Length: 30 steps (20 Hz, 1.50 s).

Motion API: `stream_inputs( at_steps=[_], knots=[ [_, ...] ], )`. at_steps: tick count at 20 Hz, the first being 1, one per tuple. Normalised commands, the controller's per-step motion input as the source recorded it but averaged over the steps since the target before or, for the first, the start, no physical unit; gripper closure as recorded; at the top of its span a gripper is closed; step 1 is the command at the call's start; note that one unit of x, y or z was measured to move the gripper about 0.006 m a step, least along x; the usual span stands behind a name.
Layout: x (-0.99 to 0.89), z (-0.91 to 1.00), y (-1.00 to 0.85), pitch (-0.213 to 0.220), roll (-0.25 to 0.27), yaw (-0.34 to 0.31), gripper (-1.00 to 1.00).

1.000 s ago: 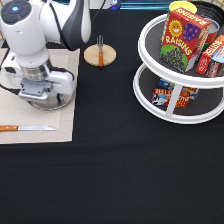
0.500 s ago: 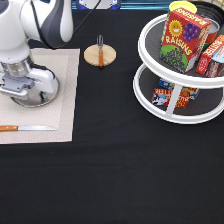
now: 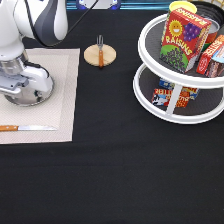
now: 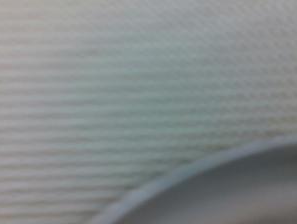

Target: Arrange plate and fork

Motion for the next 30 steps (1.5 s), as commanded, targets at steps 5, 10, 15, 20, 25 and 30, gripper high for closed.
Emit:
stream_inputs(
  at_steps=[5,10,15,20,25,30],
  knots=[
    [-0.55,0.51,0.58,-0.132,-0.084,0.095,-1.0],
    [-0.73,0.3,0.54,-0.16,-0.087,0.061,-1.0],
    [-0.8,0.1,0.6,-0.169,-0.071,0.027,-1.0],
    [-0.82,0.0,0.71,-0.135,-0.078,0.002,-1.0],
    [-0.78,0.0,0.68,-0.128,-0.048,0.033,-1.0],
    [-0.73,0.01,0.65,-0.098,-0.002,0.079,-1.0]
  ],
)
